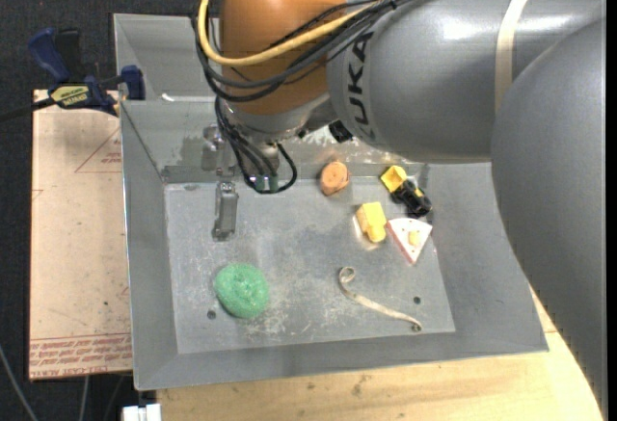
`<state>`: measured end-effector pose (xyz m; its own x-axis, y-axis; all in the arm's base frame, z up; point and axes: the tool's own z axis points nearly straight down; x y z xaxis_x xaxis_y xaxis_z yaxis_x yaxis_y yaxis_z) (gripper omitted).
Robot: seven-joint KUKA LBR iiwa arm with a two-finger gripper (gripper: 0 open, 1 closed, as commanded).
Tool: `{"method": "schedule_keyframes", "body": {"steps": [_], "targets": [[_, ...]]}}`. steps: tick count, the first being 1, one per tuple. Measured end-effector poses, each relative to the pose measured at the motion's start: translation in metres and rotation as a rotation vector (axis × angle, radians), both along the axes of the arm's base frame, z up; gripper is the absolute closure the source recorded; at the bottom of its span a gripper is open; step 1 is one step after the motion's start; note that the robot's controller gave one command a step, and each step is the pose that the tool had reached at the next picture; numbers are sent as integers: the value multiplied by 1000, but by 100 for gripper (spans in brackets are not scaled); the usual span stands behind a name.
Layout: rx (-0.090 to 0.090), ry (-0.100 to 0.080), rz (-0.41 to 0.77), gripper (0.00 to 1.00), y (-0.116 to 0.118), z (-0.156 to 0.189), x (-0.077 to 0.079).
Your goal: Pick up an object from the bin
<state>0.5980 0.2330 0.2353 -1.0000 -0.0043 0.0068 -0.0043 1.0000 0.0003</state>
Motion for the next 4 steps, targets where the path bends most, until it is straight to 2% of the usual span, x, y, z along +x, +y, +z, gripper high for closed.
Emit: {"method": "schedule_keyframes", "body": {"steps": [1, 2, 3, 4], "targets": [[2, -8, -4, 0, -1, 5, 2], [2, -10, 105, 0, -24, -59, -25], [-1, -2, 195, 0, -63, -76, -64], [2, -11, 79, 0, -63, -102, -76]]}}
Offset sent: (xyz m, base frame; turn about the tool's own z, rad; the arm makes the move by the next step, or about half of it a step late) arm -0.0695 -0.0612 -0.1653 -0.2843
